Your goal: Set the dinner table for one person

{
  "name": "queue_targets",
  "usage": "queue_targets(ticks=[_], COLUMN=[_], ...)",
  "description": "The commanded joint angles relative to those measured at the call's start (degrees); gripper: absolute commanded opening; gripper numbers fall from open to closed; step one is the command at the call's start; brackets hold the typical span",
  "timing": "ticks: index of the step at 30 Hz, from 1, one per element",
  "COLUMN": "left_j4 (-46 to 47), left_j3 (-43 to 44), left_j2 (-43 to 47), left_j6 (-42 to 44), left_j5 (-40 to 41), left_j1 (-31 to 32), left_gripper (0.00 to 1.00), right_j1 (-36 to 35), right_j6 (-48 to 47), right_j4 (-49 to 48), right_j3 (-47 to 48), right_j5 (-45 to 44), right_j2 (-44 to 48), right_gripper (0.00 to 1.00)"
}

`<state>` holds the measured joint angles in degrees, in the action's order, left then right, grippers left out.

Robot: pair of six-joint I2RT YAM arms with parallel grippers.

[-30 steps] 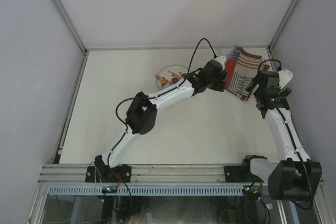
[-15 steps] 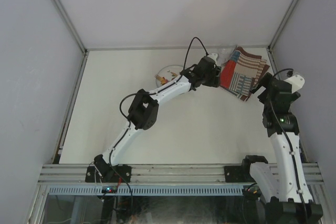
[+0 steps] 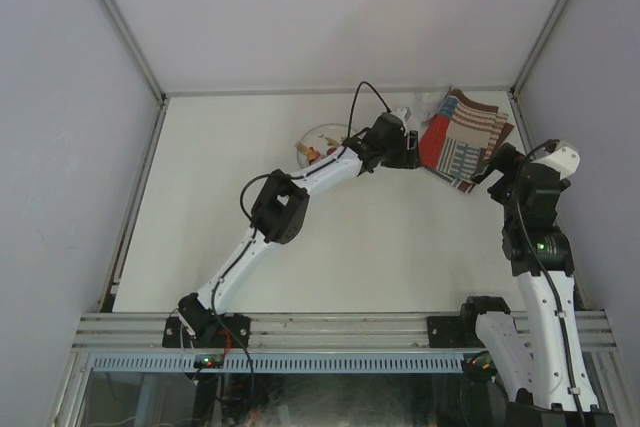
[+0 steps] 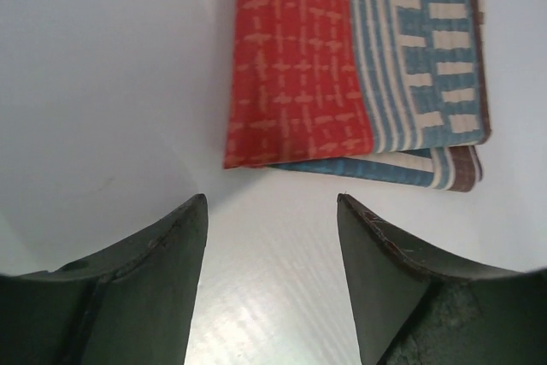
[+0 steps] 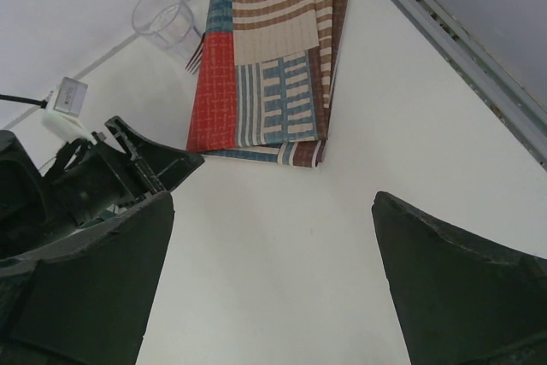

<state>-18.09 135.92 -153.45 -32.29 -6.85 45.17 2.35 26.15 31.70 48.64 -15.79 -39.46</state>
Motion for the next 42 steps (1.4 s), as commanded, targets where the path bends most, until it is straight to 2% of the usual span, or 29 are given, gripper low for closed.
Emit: queue_targets(ticks=[1,9,11,14,16,18,20,22,25,27,34,38,40,42], left_j4=[6.79,7.43,7.49,7.55,7.68,7.65,7.81,7.82,7.64,7.7,7.47,10.69,10.85,10.34], left_j3=[4.74,4.71,4.71,4.7,4.9,5.23,5.32,5.28,4.51,3.88,5.62,3.36,4.28,5.83], left_j2=[-1.11,-1.91,-1.87,-2.03,-2.38,-2.62,-2.92,-2.95,-2.33,-1.97,-3.5,-3.77,-4.9,-6.02], left_j6=[-4.48,-5.91,-5.81,-5.92,-5.88,-7.09,-8.01,-8.39,-9.03,-10.09,-13.97,-21.19,-24.17,-25.34], left_j5=[-4.46,-4.61,-4.17,-4.16,-4.66,-4.68,-4.99,-4.77,-2.71,-1.07,-1.21,-2.4,-2.94,-3.61], left_j1=[0.55,0.06,0.19,0.12,-0.03,-0.21,-0.4,-0.52,-0.43,-0.39,-1.22,-2.84,-3.43,-3.72], left_gripper=[0.67,0.66,0.63,0.45,0.28,0.16,0.12,0.18,0.55,0.7,0.73,0.73,0.7,0.58], right_j1=[-1.12,-4.48,-5.15,-6.08,-6.38,-6.73,-7.19,-7.51,-7.73,-7.8,-8.9,-9.17,-9.48,-9.92], right_j6=[-0.64,-0.64,-0.66,-1.14,-1.17,-1.19,-1.34,-1.85,-2.35,-2.58,-2.67,-2.3,-2.25,-2.47], right_j4=[-3.04,-5.03,-5.43,-5.85,-5.92,-5.87,-6.03,-6.46,-7.09,-7.58,-7.19,-6.95,-6.74,-6.76], right_j3=[-0.04,-1.7,-1.79,-1.74,-1.72,-1.74,-1.7,-1.71,-1.7,-1.7,-0.89,-0.12,0.66,1.0], right_j5=[1.2,-1.38,-1.58,-2.13,-2.34,-2.47,-2.57,-2.73,-2.8,-2.47,-1.77,-0.92,-0.72,-0.88], right_j2=[-0.42,-2.51,-2.23,-1.49,-1.17,-1.14,-1.24,-1.53,-1.84,-1.8,-0.68,-0.31,-0.05,0.23], right_gripper=[1.0,1.0,1.0,1.0,1.0,1.0,1.0,1.0,1.0,1.0,1.0,1.0,1.0,1.0])
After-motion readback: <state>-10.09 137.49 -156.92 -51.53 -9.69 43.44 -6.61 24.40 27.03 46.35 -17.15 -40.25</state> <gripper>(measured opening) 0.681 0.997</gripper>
